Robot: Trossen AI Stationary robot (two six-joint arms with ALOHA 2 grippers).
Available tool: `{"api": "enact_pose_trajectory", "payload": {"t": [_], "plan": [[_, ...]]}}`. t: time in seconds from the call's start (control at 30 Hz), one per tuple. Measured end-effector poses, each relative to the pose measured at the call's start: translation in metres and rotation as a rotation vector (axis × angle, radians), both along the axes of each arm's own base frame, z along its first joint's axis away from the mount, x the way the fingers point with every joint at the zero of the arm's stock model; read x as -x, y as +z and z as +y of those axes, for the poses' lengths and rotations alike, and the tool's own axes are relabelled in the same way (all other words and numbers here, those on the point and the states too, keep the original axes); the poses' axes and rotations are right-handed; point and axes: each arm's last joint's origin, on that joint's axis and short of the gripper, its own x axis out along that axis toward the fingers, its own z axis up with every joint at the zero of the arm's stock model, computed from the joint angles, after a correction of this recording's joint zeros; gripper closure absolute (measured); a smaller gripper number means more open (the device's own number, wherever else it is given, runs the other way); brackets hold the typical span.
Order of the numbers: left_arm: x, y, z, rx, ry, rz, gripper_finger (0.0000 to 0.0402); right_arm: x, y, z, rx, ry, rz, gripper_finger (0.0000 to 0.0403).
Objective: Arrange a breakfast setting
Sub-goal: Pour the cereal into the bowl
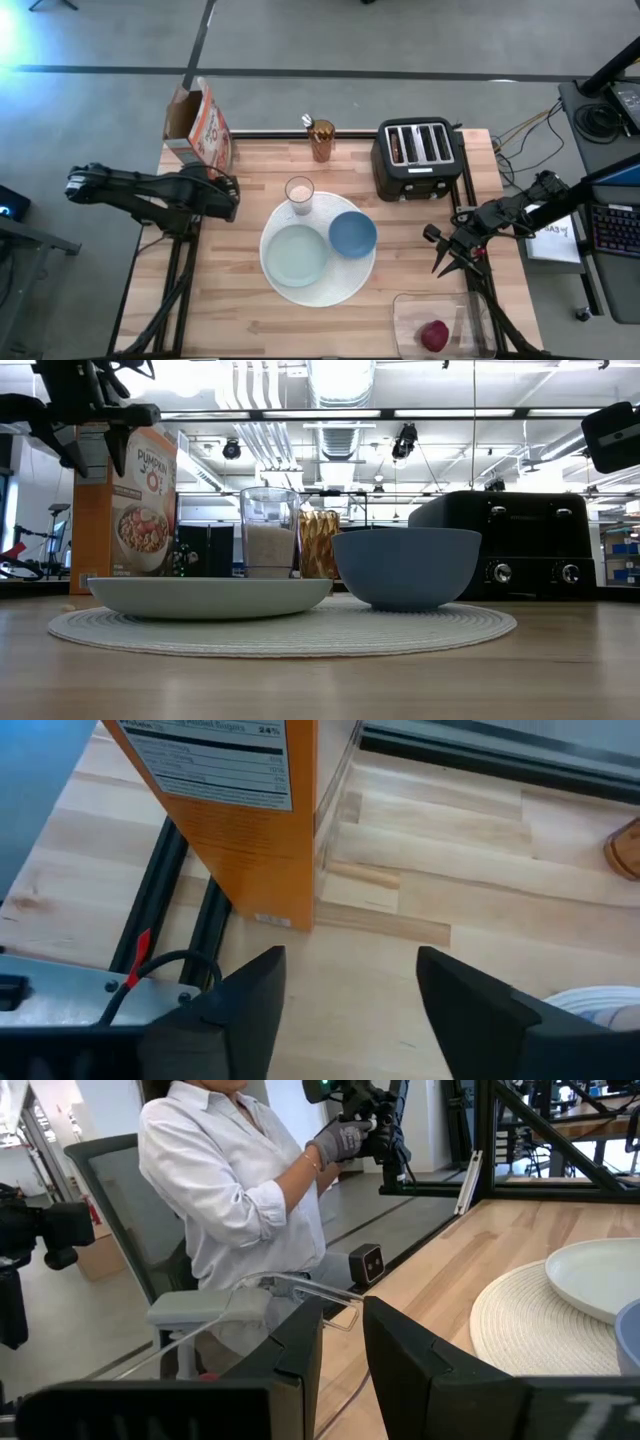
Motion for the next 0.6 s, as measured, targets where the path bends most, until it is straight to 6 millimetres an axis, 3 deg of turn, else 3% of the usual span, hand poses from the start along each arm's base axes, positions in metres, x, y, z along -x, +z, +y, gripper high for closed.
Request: {"api": "enact_pose_trajectory", "payload": {"t": [0.4,0.6], "plan": [[-0.015,0.019,-0.002,0.026,0.026,-0.068,0.0072,0.000,0.000,0.000,0.000,-0.001,0.000,0.0335],[-0.030,0.020,-0.002,0.031,0.028,-0.038,0.0051,0.000,0.000,0.000,0.000,0.000,0.000,0.0335]]}}
